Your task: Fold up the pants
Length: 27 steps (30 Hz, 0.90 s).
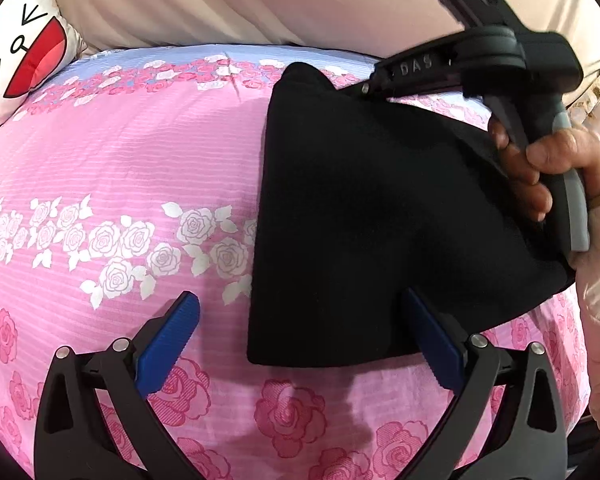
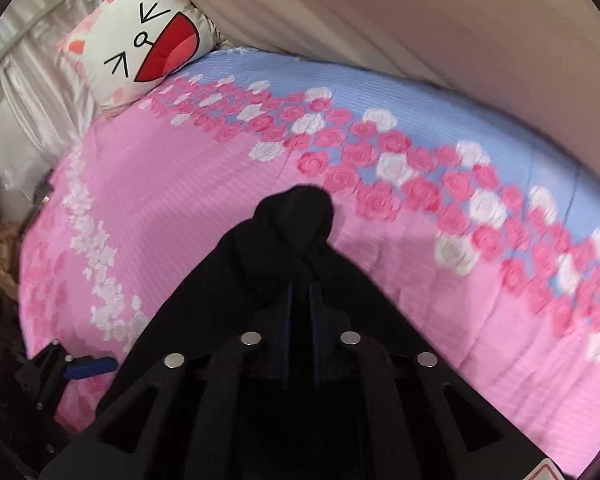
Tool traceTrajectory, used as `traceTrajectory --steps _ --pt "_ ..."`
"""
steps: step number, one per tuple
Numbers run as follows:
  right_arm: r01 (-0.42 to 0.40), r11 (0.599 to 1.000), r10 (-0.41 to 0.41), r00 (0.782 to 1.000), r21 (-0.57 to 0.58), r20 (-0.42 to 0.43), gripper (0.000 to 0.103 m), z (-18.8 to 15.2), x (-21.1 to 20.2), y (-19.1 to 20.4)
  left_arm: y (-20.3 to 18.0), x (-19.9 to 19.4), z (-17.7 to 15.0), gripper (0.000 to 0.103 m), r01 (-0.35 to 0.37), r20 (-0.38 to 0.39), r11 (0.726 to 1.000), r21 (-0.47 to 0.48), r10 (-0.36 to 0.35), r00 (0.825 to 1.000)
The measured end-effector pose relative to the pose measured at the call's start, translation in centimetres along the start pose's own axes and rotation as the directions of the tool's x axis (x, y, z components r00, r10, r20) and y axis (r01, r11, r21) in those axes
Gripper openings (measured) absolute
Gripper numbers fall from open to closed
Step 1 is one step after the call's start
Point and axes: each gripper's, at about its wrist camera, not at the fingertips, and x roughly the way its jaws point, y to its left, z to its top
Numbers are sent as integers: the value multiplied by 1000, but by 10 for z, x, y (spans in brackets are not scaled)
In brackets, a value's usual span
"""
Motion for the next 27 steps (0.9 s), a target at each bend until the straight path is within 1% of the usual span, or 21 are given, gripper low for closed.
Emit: traceTrajectory --steps 1,2,3,4,6,8,9,10,12,13,14,15,16,17,18,20,22,23,25,26,27 --pt "11 1000 -12 999 9 37 3 4 -9 -2 0 0 0 98 1 1 1000 -1 -1 1000" --pt "8 999 -12 997 47 82 3 8 -19 -12 0 0 -1 98 3 4 1000 -4 -3 1000" --pt "-10 996 2 995 88 98 3 11 -21 -25 0 -1 -1 98 5 8 1000 -9 -5 1000" --pt "-17 994 7 996 111 88 3 12 -16 -33 0 -1 0 98 6 11 1000 -13 -6 1000" --pt "-43 990 40 999 133 22 4 9 6 -40 1 -1 -1 98 5 12 1000 -13 -5 1000" --pt "-33 993 27 998 116 50 8 9 0 -28 2 -3 -3 98 9 15 1000 -14 -9 1000" --pt "-28 994 19 997 109 81 10 12 -10 -22 3 -4 -3 98 16 19 1000 -20 -16 1000" --pt "-31 994 18 992 107 123 10 14 -22 -16 4 -5 -3 98 24 23 999 -27 -23 999" --pt "-60 995 46 985 85 166 12 22 -34 -3 10 -7 -3 98 53 36 997 -51 -51 998" --pt "-67 995 54 985 75 162 16 25 -32 2 11 -8 -3 98 62 41 996 -59 -60 997" --pt "-67 996 58 988 62 141 34 29 -24 7 12 -9 -4 98 73 46 995 -67 -70 997" --pt "-42 998 38 995 45 89 38 34 -3 11 14 -9 -4 98 83 51 994 -74 -79 996" --pt "11 999 -13 999 33 44 34 37 17 12 14 -10 -4 98 96 58 992 -78 -92 994" --pt "49 998 -49 999 29 -4 27 37 37 9 15 -12 -5 98 110 67 990 -84 -104 992" --pt "-9 998 10 1000 70 -16 27 37 53 0 17 -14 -5 98 114 78 989 -94 -106 991" --pt "-33 991 32 999 129 9 22 44 51 -10 20 -17 -6 98 113 93 987 -110 -103 990" --pt "-23 987 12 997 161 70 22 46 35 -14 20 -19 -6 98 107 103 988 -113 -96 990" --pt "-20 986 3 995 167 102 26 43 23 -14 19 -23 -6 98 98 123 989 -111 -84 989" --pt "10 982 -48 979 190 199 32 20 -23 -16 18 -35 -6 98 91 179 991 -98 -73 981" --pt "24 978 -76 966 205 249 44 3 -49 -19 17 -43 -6 98 87 204 992 -89 -68 977" --pt "48 971 -118 949 235 294 61 -22 -76 -26 17 -48 -6 98 82 219 993 -82 -62 974"
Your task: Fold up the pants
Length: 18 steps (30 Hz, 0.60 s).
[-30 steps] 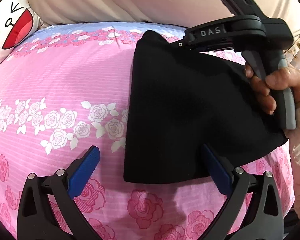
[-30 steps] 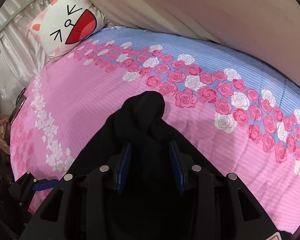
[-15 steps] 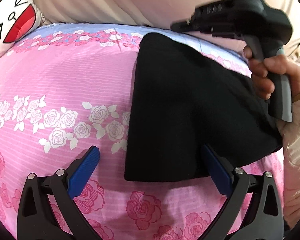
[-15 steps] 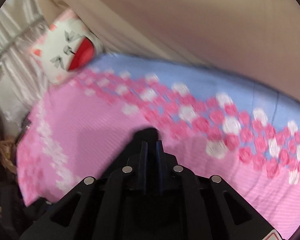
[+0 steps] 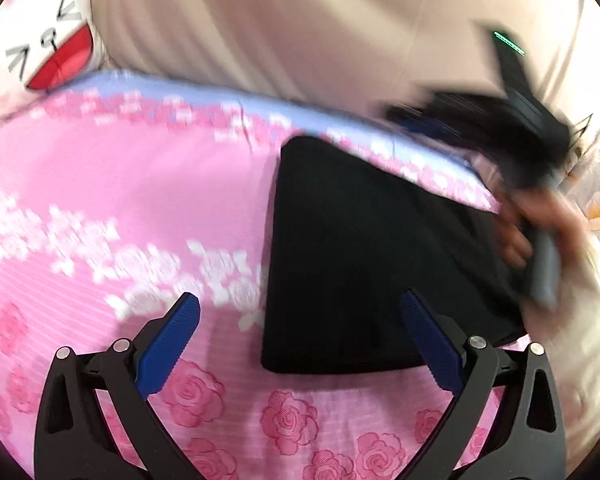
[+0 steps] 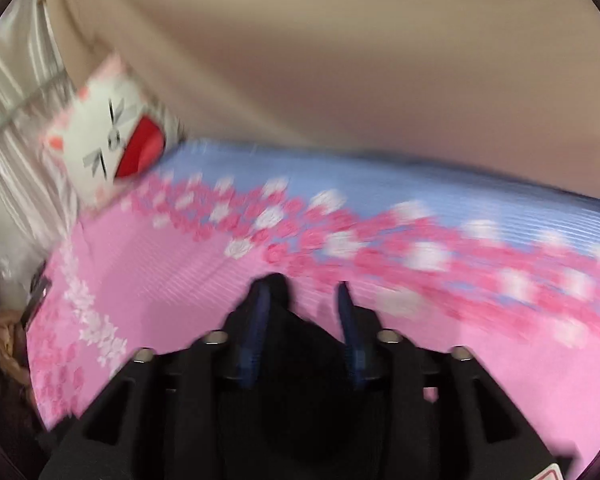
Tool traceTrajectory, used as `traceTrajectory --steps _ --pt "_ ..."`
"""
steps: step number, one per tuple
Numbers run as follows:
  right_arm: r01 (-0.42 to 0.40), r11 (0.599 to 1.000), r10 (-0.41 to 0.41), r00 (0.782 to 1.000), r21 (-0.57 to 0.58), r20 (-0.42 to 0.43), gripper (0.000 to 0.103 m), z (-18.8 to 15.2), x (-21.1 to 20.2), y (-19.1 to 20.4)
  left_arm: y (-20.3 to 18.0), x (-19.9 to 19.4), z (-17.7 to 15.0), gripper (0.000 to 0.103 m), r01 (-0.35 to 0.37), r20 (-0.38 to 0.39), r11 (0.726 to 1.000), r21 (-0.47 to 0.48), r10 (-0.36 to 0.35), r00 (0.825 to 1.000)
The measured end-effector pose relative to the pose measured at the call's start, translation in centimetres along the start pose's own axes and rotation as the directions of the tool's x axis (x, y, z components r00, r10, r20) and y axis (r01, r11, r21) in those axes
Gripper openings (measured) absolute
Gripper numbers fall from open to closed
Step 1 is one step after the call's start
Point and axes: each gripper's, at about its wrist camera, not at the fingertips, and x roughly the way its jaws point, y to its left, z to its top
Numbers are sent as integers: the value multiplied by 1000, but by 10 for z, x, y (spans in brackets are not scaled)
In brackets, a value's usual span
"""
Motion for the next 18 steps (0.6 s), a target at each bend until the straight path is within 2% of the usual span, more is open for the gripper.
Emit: traceTrajectory --steps 2,4,6,10,11,12,13,15,18 --pt "98 990 -105 992 97 74 74 -37 -64 -39 -3 -9 6 98 -16 28 1000 23 15 999" --pt "144 968 -162 984 206 73 74 -70 -104 -79 -3 -14 10 98 -27 45 999 28 26 999" --pt "141 936 -154 988 323 16 74 -107 -123 -110 -6 -11 17 98 -39 48 999 30 37 998" --pt "87 921 -73 996 380 -49 72 -145 -108 -121 -20 -2 25 98 -88 40 995 43 86 995" --pt "75 925 -58 997 372 -56 63 -150 -102 -121 -23 1 27 98 -106 30 993 42 105 994" --pt "106 932 -87 994 347 -68 57 -153 -92 -115 -27 4 29 98 -131 17 991 36 130 991" --pt "133 940 -119 991 314 -64 57 -152 -88 -109 -30 5 29 98 -137 14 990 30 136 991" --pt "142 949 -135 990 283 -44 46 -148 -86 -102 -32 2 30 98 -162 13 987 23 162 987" --pt "164 949 -164 986 268 -24 42 -139 -94 -99 -34 -2 30 98 -194 13 981 22 194 981"
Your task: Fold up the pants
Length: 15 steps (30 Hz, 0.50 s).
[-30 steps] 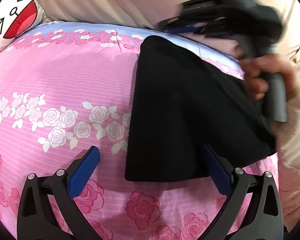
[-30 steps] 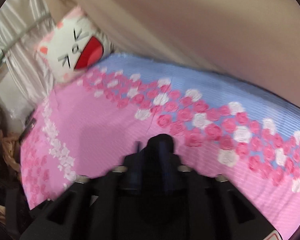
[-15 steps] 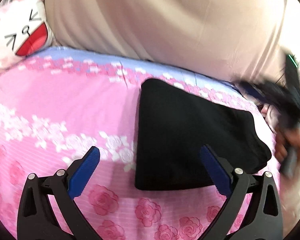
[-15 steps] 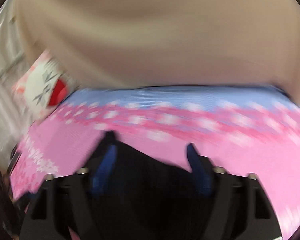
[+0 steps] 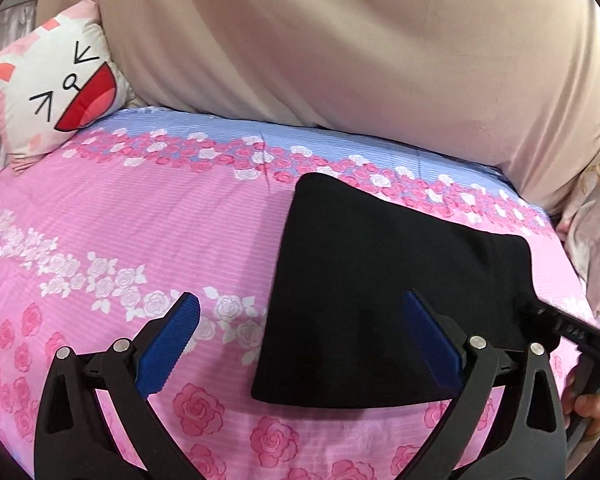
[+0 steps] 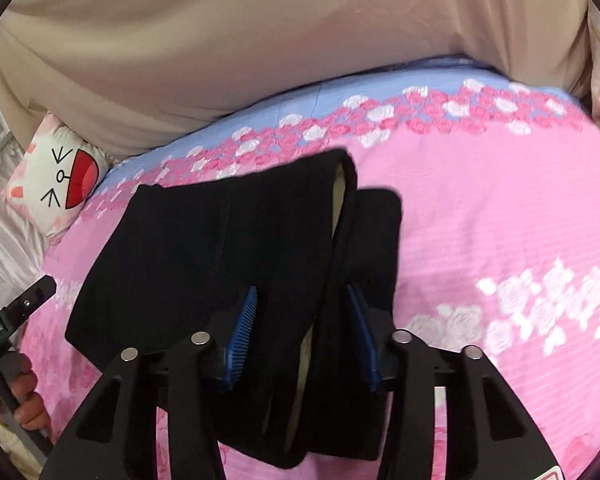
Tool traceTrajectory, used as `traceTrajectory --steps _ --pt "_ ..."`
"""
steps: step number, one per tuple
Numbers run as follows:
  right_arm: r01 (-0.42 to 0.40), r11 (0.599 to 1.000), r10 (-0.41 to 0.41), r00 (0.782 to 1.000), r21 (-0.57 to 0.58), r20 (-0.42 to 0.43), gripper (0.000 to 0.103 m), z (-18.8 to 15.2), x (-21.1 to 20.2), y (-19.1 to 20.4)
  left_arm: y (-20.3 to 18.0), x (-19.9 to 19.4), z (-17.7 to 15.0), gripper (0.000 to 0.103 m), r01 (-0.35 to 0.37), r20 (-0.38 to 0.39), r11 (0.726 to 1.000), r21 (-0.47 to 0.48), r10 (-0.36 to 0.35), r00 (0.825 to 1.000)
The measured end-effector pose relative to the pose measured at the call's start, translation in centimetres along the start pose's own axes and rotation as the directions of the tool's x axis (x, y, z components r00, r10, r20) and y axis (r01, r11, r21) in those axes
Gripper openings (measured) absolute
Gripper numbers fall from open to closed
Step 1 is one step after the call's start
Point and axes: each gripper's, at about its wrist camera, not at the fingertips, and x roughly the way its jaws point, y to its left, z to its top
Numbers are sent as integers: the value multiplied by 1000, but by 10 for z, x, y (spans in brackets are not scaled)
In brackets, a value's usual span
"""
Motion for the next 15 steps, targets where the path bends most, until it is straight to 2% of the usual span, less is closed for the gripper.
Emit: traceTrajectory --steps 1,2,3,4,7,11,14,15 --pt "12 1000 -12 1000 3 28 45 -1 -11 -6 -1 -4 -1 98 -5 3 1000 2 5 1000" --pt "16 1000 -17 999 10 50 56 -1 -20 -6 -1 -7 -1 98 -16 10 1000 4 16 1000" --pt "4 1000 -5 998 13 64 60 -1 -24 -9 0 -9 0 98 -26 18 1000 5 26 1000" --pt "-31 999 30 996 12 89 60 0 -31 -9 0 -9 0 98 -31 21 999 6 31 999" --pt "-80 997 79 996 10 42 60 8 -19 -8 -3 -7 2 98 -36 11 999 6 36 999" --pt "-78 996 80 996 43 -42 44 4 17 -15 -11 -5 3 98 -31 -6 999 21 31 1000" --pt "-96 995 96 995 25 -5 18 -1 7 -8 -18 -4 2 98 -72 -3 996 62 72 997" --pt "-103 994 103 995 20 5 14 1 1 -5 -19 -3 3 98 -81 -4 994 71 82 997"
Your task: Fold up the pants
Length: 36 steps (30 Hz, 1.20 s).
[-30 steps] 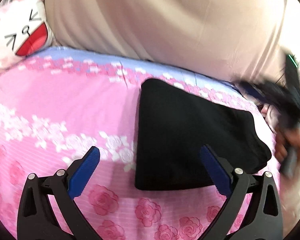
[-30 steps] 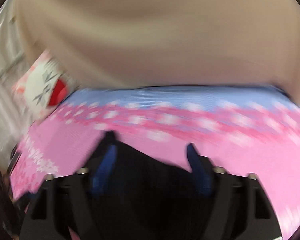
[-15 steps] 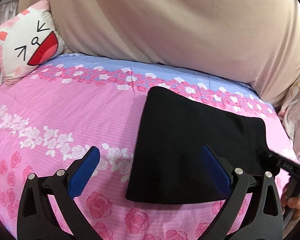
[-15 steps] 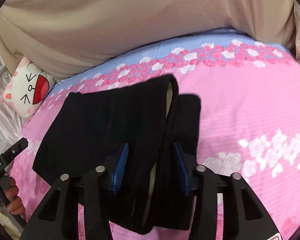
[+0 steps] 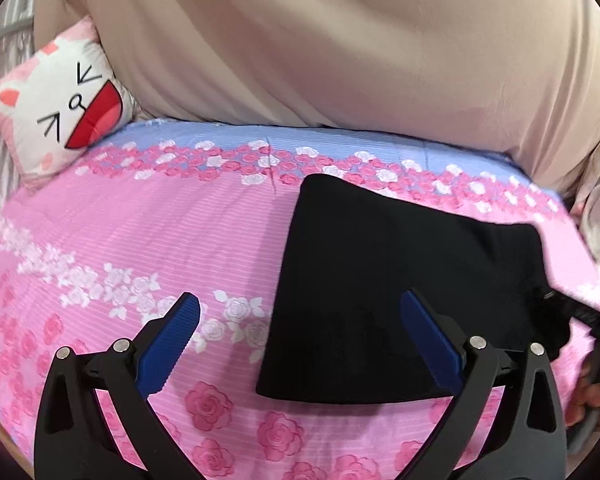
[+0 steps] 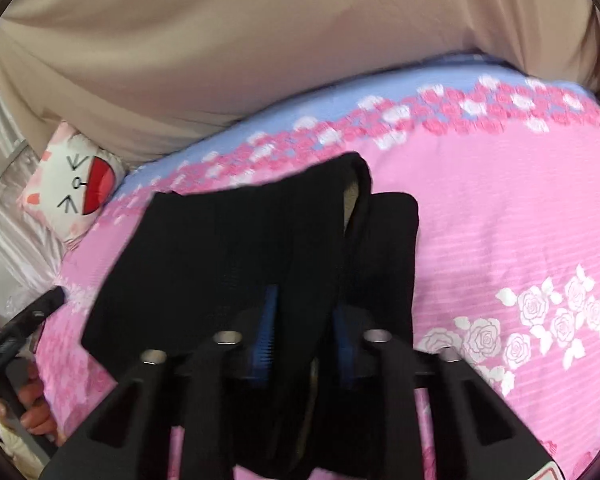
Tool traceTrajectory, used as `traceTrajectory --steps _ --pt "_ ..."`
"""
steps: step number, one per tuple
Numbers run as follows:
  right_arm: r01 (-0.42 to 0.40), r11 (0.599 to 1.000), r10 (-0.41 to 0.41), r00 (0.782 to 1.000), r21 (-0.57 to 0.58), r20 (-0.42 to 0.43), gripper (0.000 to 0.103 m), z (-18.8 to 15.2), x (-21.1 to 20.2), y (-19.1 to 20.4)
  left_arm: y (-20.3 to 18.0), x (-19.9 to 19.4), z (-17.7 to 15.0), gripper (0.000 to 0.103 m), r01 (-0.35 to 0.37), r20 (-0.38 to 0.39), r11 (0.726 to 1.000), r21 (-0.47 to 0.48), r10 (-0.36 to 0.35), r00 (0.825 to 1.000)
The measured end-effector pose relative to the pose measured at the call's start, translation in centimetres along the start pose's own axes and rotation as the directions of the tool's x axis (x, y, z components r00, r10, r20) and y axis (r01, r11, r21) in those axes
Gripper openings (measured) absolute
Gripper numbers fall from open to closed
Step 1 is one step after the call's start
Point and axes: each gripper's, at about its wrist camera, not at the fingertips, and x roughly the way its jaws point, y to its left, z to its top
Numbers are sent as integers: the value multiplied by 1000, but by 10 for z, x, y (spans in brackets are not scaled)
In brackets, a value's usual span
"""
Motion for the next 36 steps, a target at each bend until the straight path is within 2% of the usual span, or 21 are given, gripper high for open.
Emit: traceTrajectory --steps 1,3,6,8,10,11,13,16,18,20,22,25,26,27,28,30,33,34,36 --pt "-13 1000 13 1000 -8 22 9 5 -12 6 -1 1 1 98 -2 -2 1000 1 2 1000" --pt "-44 999 45 997 -16 60 9 12 -31 12 -1 -1 6 98 8 2 1000 -8 -8 1000" --pt "-8 999 11 993 -33 115 9 19 -60 13 -1 -6 9 98 17 19 1000 -5 -17 1000" --pt "23 1000 -24 994 11 103 9 13 -57 -5 -1 -2 8 98 16 12 1000 2 -16 1000" --pt "107 992 -109 994 70 27 10 -3 -27 -34 -2 11 2 98 5 -21 1000 3 -5 1000" --pt "98 989 -100 995 106 6 15 -10 -14 -46 -2 20 -2 98 1 -54 1000 2 -1 999" --pt "-10 980 1 999 197 48 24 -16 -17 -60 -1 35 -8 98 4 -116 1000 -8 -5 993" --pt "-48 968 27 996 246 88 40 -16 -40 -62 9 35 -10 98 41 -132 998 -56 -48 990" --pt "-78 960 53 994 271 98 66 -21 -54 -64 22 34 -8 98 91 -142 990 -107 -106 984" --pt "-126 937 97 990 324 106 71 -36 -67 -71 33 39 -10 98 147 -177 974 -172 -177 968" --pt "-171 911 149 985 375 86 75 -50 -72 -76 46 49 -14 98 213 -215 942 -260 -271 938" --pt "-257 849 255 965 461 68 75 -76 -71 -81 56 65 -24 98 293 -264 879 -377 -405 875" --pt "-281 831 287 956 480 63 75 -84 -69 -80 56 70 -28 98 317 -279 856 -408 -447 850" --pt "-286 823 295 954 490 61 75 -91 -68 -78 56 70 -28 98 321 -267 855 -408 -448 853" --pt "-285 832 286 956 476 73 76 -94 -69 -75 53 68 -27 98 333 -258 856 -394 -451 854" --pt "-287 842 284 956 457 76 83 -93 -69 -67 45 73 -27 98 369 -277 846 -384 -487 829" --pt "-339 821 343 936 460 79 84 -81 -53 -59 33 77 -23 98 369 -274 864 -343 -468 840" --pt "-343 821 348 934 456 75 84 -77 -47 -55 30 78 -21 98 371 -275 867 -332 -465 841" --pt "-314 848 321 945 427 60 84 -66 -34 -46 22 83 -18 98 375 -277 871 -316 -463 842"
